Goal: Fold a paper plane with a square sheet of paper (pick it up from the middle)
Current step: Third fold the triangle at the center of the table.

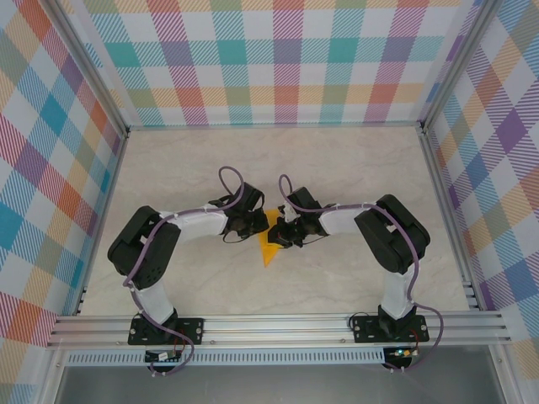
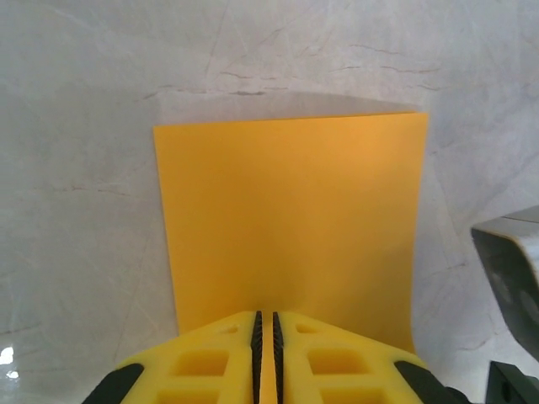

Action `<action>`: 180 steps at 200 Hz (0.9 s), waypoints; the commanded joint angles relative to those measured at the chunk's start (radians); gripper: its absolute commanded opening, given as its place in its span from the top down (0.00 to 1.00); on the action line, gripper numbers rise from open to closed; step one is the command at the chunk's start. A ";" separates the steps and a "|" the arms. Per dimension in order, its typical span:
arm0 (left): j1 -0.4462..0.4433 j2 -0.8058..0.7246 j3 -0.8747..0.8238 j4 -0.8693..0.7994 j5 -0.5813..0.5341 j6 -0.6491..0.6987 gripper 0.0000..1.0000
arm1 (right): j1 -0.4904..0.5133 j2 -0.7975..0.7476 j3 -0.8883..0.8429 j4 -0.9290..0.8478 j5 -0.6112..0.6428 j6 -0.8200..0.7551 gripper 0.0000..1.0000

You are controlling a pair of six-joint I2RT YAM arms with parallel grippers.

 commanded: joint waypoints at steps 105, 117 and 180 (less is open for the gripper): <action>0.009 0.046 0.026 -0.062 -0.013 0.008 0.97 | 0.006 0.033 0.042 0.028 -0.011 -0.032 0.92; 0.009 0.046 0.027 -0.062 -0.010 0.009 0.97 | 0.005 0.034 0.042 0.029 -0.013 -0.031 0.92; 0.009 0.043 0.025 -0.060 -0.003 0.010 0.98 | 0.005 0.048 0.052 0.023 -0.015 -0.038 0.92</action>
